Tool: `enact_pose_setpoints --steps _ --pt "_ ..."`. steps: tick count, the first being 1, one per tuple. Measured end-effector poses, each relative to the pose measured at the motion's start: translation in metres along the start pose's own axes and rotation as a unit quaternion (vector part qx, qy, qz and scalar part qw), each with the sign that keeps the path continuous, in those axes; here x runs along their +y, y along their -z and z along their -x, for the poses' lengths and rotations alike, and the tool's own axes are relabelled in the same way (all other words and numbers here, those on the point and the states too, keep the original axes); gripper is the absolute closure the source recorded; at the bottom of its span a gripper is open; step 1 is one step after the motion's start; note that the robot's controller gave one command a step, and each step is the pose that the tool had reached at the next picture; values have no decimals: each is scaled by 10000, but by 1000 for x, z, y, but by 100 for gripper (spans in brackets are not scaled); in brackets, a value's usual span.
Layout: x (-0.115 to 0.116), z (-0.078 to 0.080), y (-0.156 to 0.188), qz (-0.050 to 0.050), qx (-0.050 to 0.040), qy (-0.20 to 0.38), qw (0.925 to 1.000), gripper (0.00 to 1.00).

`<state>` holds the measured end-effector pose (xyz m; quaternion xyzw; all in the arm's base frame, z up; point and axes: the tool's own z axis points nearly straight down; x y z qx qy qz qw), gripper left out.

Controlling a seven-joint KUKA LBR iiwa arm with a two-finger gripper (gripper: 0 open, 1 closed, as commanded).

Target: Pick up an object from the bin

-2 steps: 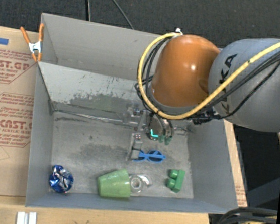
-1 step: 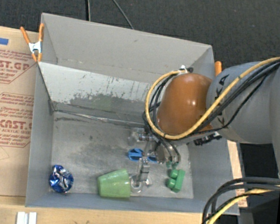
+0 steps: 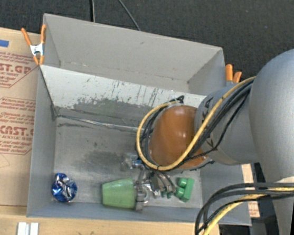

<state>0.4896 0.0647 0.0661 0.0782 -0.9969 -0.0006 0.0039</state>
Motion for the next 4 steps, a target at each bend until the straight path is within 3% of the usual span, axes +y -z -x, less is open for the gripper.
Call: enact_pose_setpoints --steps 1,3,4 --pt "31 4 4 -10 -67 805 9967 0" --pt "96 9 5 -19 -92 1430 9897 0" --pt "132 18 7 -82 -42 1211 9926 0"
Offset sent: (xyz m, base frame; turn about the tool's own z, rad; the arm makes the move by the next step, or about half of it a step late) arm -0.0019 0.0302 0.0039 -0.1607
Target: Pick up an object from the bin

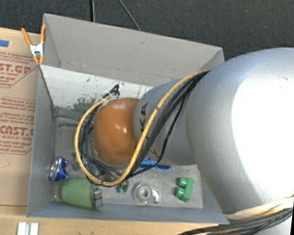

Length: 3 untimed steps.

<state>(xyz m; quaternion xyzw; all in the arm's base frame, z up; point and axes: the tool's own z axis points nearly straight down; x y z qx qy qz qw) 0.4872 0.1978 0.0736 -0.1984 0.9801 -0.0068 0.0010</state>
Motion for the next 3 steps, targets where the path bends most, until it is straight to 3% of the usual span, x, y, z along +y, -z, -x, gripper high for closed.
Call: enact_pose_setpoints --steps 1,2,3 --pt "9 -1 -4 71 -8 27 10000 100" --pt "10 8 12 70 -21 759 9971 100" --pt "20 6 129 67 -62 1310 9913 100"
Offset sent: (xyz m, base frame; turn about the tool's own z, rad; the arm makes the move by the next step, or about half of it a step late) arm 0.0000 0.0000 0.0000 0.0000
